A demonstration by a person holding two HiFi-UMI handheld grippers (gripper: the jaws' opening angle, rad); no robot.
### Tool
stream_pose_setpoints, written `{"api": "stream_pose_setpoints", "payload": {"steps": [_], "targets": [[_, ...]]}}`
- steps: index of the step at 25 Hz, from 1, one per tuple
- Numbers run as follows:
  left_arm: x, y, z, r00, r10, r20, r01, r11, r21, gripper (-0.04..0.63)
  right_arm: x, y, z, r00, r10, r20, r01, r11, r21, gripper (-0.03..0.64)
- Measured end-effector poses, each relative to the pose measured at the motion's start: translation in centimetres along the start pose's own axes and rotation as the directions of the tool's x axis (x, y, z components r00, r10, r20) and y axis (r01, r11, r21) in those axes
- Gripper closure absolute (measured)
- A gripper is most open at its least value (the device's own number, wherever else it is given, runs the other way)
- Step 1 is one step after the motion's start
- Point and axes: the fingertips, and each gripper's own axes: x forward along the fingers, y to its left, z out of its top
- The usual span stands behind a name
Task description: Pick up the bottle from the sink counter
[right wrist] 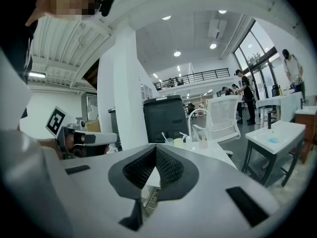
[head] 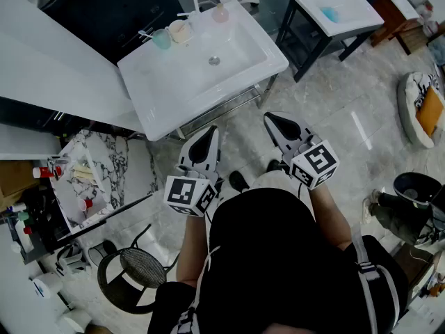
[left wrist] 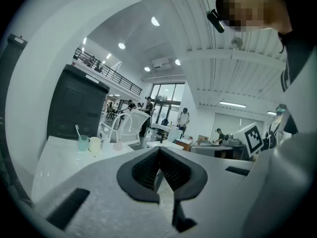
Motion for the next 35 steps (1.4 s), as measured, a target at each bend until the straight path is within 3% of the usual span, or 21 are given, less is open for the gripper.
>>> {"api": "stream_pose_setpoints", "payload": {"steps": [10, 16, 24, 35], "targets": [[-0.7, -0.6, -0.7, 1.0, -0.014, -0.014, 0.014, 1.0, -0.017, 0.577, -0.7, 0.3, 0.0, 1.0, -0.015, 0.006, 0.015, 1.0, 0.011, 0.614], [-1.4, -0.2, -1.3, 1.0, -0.017, -0.025, 0.017, 1.0, -0.012, 0.575, -0.9, 0.2, 0.0, 0.999, -0.04, 0.032, 0.038, 0.997, 0.067, 0.612], [-0.8, -0.1, -3.4, 0.997, -0.041, -0.069, 0.037, 0.998, -0.055, 0.577, -1.9, -0.5, -1.8, 0.995, -0.094, -0.021, 0.095, 0.992, 0.083, 0.612], [3.8, -1.5, -4.7, 0.991, -0.047, -0.129, 0.039, 0.997, -0.064, 0.575, -0.5, -4.0, -2.1, 0.997, -0.053, -0.056, 0.053, 0.998, 0.014, 0.612]]}}
